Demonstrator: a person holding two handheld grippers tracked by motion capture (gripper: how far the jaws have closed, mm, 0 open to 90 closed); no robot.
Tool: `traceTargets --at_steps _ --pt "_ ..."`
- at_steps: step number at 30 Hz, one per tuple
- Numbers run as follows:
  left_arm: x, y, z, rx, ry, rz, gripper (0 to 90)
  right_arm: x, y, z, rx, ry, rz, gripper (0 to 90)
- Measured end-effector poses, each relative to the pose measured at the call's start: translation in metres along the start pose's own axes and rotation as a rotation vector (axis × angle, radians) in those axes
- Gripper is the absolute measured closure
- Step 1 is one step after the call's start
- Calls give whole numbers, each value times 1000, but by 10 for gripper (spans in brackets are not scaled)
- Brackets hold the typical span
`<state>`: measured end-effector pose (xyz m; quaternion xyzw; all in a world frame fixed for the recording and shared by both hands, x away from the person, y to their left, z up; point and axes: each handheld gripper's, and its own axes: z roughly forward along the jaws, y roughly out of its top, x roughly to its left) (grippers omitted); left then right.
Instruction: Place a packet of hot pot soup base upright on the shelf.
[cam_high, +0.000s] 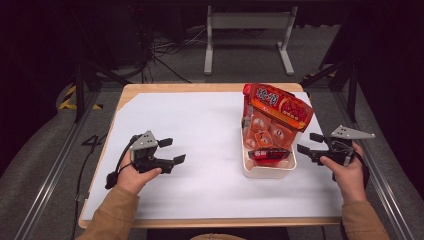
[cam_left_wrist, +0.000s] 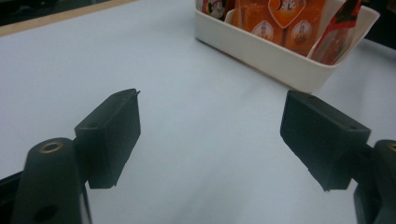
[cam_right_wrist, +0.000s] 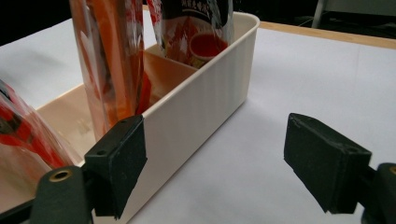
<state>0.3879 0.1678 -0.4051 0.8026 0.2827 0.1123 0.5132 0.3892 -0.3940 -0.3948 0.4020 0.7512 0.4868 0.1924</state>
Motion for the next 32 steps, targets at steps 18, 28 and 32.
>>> traceTargets --at_steps 18,28,32 --pt "3 -31 20 96 85 -35 177 -3 -18 16 40 -1 1 215" --pt "4 -33 22 106 69 -69 169 -1 -24 25 76 -5 -17 214" --pt "5 -33 20 117 88 -78 169 -2 -24 24 69 -8 -13 215"
